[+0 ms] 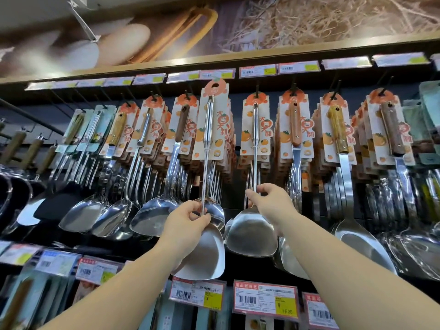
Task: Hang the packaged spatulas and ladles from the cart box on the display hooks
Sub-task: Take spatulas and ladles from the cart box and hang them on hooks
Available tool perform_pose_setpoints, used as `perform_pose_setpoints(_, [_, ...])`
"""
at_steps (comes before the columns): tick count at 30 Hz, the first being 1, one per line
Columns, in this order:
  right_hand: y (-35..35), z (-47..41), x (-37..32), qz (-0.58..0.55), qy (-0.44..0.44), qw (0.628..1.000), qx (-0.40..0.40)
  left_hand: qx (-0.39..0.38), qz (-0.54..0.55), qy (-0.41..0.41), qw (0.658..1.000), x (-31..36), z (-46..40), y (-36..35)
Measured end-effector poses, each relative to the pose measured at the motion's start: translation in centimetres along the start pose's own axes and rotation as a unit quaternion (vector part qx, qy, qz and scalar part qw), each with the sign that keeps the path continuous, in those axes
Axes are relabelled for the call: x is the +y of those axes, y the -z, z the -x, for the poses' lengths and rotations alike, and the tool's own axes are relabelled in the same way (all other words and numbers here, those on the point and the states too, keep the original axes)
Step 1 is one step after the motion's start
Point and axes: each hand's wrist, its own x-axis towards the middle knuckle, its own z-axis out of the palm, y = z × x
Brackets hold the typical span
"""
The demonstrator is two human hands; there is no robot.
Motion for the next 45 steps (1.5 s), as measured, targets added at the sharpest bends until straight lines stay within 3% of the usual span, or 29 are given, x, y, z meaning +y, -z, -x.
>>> perform_pose_setpoints(3, [0.1, 0.4, 0.2, 0.082, 0.04, 0.993, 0.068, -0.008, -0.003, -0.005, 1.0, -0.1, -0.3, -0.5])
perform_pose_setpoints(6, [0.6, 1.3, 0.1, 0.063, 0.098, 0.988, 0.106, -0.011, -0.023, -0.023, 0.999, 0.1, -0.9, -1.4])
perform_pose_setpoints(11, [1.1, 2.8, 0.0, 0.052, 0.1, 0.993, -0.014, -0.019, -0.026, -0.044, 0.999, 1.7, -2.0, -3.3])
perform_pose_setpoints(25, [3.1, 4.0, 1.8, -0.03, 0.016, 0.997, -0.072, -0.057, -0.004, -0.042, 0.998, 3.4, -3.6, -7.2])
perform_pose_setpoints(30, [3.0, 4.9, 2.2, -0.01, 0.008, 0.994, -0.107, -0.079, -0.003, -0.044, 0.996, 2.3, -2.1, -7.2])
perform_pose_setpoints(45, [2.2, 4.6, 0.3, 0.055, 0.058, 0.996, -0.045, -0.08, 0.019, -0.02, 0.996, 3.9, -2.8, -5.8])
